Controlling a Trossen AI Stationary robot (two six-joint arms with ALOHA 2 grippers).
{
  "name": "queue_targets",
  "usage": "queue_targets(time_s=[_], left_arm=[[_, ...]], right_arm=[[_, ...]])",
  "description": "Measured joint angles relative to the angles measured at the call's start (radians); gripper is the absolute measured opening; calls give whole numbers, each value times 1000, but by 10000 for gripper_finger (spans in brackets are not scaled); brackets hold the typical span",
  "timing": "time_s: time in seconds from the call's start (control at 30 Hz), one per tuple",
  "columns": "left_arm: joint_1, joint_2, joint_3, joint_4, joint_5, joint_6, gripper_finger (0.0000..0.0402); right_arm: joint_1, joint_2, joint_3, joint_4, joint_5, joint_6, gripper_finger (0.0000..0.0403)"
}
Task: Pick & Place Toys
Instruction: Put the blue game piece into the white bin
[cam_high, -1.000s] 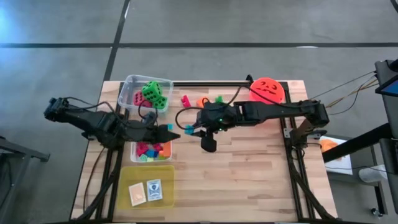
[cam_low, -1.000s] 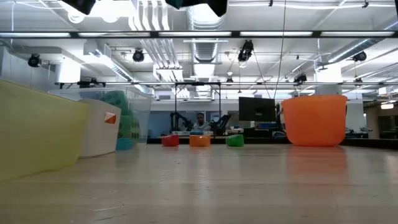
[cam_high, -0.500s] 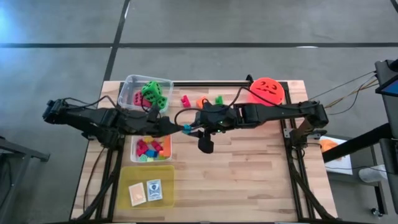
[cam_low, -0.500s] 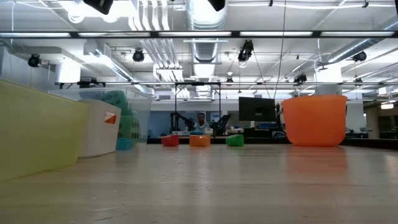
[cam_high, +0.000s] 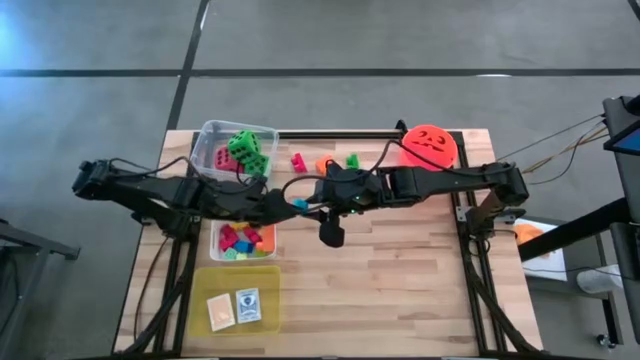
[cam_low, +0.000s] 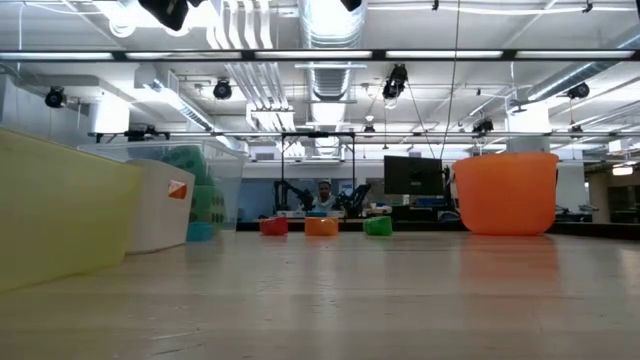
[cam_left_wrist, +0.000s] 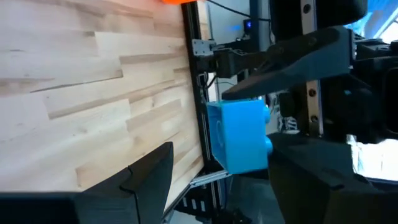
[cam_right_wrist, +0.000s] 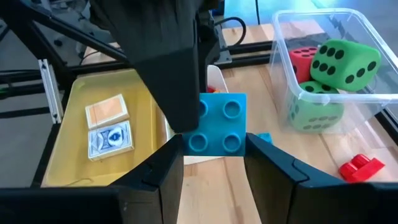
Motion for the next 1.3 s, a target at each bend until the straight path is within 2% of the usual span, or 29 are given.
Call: queue_targets(time_s=[0.4, 0.5, 0.73, 0.9, 1.3], left_arm=[[35, 33, 0, 38, 0, 9, 236], [35, 33, 0, 43, 7, 11, 209], [35, 33, 0, 82, 54, 57, 118], [35, 33, 0, 82, 57, 57, 79], [38, 32, 0, 85, 58, 66, 78]], right_arm=[[5, 0, 0, -30, -12, -8, 146], [4, 0, 0, -33, -12, -11, 146], [4, 0, 0, -28, 12, -28, 146], [5, -1, 0, -31, 15, -29, 146], [7, -2, 0, -30, -8, -26, 148]])
